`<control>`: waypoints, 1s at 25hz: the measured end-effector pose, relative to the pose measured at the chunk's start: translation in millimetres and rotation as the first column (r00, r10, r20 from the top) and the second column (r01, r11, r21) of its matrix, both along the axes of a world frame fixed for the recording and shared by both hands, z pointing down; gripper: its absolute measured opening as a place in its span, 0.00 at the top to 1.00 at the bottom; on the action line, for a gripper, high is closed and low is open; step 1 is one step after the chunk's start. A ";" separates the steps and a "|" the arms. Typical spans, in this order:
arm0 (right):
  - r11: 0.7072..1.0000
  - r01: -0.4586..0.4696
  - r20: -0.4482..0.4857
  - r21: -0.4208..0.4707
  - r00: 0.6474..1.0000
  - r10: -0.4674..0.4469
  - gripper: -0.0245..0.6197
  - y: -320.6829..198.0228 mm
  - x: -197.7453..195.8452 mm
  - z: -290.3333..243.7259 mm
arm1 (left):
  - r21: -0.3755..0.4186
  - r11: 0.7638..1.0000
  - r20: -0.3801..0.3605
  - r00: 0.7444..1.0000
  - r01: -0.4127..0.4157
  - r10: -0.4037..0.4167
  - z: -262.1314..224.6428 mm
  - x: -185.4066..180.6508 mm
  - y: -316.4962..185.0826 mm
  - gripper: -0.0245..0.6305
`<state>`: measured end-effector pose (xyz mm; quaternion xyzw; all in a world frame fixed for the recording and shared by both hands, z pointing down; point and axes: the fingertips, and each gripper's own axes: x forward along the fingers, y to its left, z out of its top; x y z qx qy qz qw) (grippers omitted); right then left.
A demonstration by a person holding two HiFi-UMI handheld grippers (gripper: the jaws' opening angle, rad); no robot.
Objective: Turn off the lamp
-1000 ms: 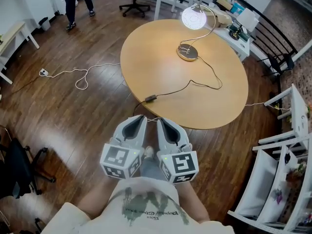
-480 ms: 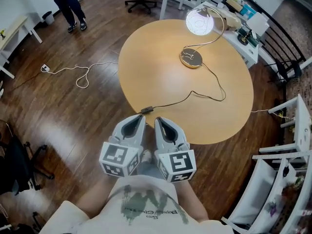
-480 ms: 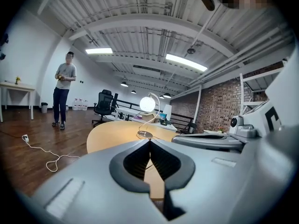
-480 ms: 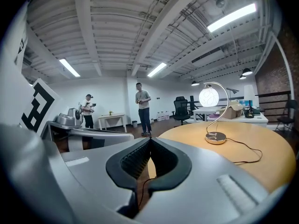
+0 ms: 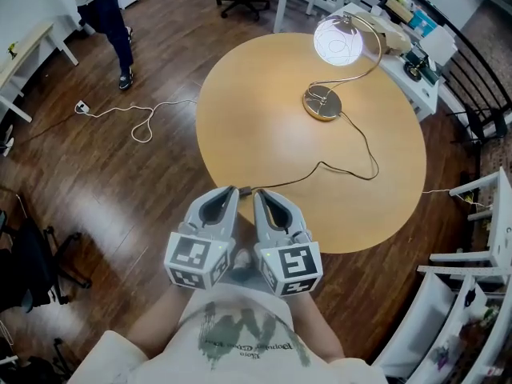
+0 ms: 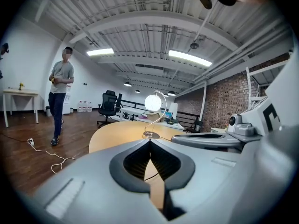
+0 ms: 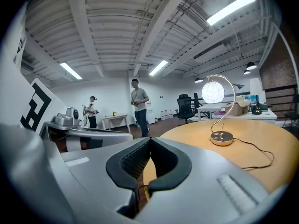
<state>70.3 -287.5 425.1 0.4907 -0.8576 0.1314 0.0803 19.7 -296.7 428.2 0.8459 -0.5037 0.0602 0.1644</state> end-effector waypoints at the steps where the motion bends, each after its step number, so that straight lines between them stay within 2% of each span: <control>1: 1.000 0.004 0.002 -0.002 1.000 -0.004 0.96 -2.3 -0.5 1.1 | 0.001 1.000 0.000 1.000 0.008 -0.008 0.4 -1.7 -1.7 0.96; 8: 0.999 0.027 -0.017 -0.041 0.999 -0.028 0.96 -17.5 -10.3 24.9 | 0.005 0.999 0.003 0.999 0.033 -0.033 13.8 -13.9 -9.8 0.96; 15: 0.995 0.027 -0.059 -0.099 0.998 -0.033 0.96 -30.4 -20.4 58.0 | -0.025 0.999 0.000 1.000 0.024 -0.024 40.8 -19.2 -19.6 0.96; 25: 0.967 0.004 -0.158 -0.255 0.986 -0.046 0.96 -52.0 -30.9 130.6 | -0.104 0.994 -0.014 1.000 0.019 -0.020 75.9 -38.7 -41.9 0.96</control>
